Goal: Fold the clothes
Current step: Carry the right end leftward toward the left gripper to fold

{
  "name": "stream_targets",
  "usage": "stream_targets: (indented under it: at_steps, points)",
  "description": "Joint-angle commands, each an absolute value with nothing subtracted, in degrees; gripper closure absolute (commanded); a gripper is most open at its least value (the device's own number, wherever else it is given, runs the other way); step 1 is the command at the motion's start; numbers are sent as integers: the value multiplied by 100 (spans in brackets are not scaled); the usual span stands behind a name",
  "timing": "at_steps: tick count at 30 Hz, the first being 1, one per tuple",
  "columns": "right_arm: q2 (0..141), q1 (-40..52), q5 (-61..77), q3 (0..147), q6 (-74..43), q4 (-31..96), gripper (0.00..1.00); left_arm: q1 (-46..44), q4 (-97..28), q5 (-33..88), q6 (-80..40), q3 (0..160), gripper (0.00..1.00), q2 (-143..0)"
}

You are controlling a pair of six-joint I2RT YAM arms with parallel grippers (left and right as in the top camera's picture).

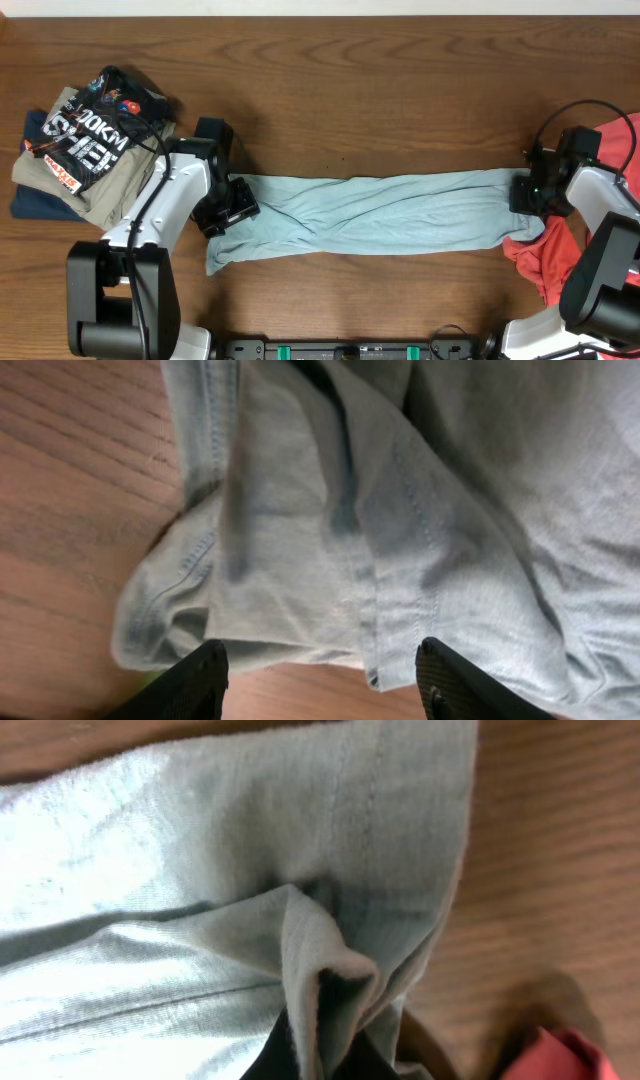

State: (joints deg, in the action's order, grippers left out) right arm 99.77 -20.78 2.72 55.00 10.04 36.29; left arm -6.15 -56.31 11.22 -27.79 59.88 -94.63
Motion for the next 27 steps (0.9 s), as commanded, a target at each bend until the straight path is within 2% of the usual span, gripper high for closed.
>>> stream_targets:
  at_steps: [1, 5, 10, 19, 27]
  points:
    - [10038, -2084, -211, 6176, 854, 3931, 99, -574, -5719, 1094, -2554, 6342, 38, -9426]
    - [10038, -2071, -158, 7052, 462, 4670, 99, -456, -5756, 1096, -2554, 6449, 38, -9417]
    - [10038, -1776, 458, 7612, 526, 5358, 99, -403, -5760, 1096, -2554, 6436, 33, -9419]
    - [10027, -283, 462, 7614, 397, 5959, 99, -403, -5760, 1096, -2554, 6436, 33, -9419]
    - [10044, 1223, 486, 7583, -493, 6066, 99, -403, -5758, 1096, -2554, 6420, 32, -9419]
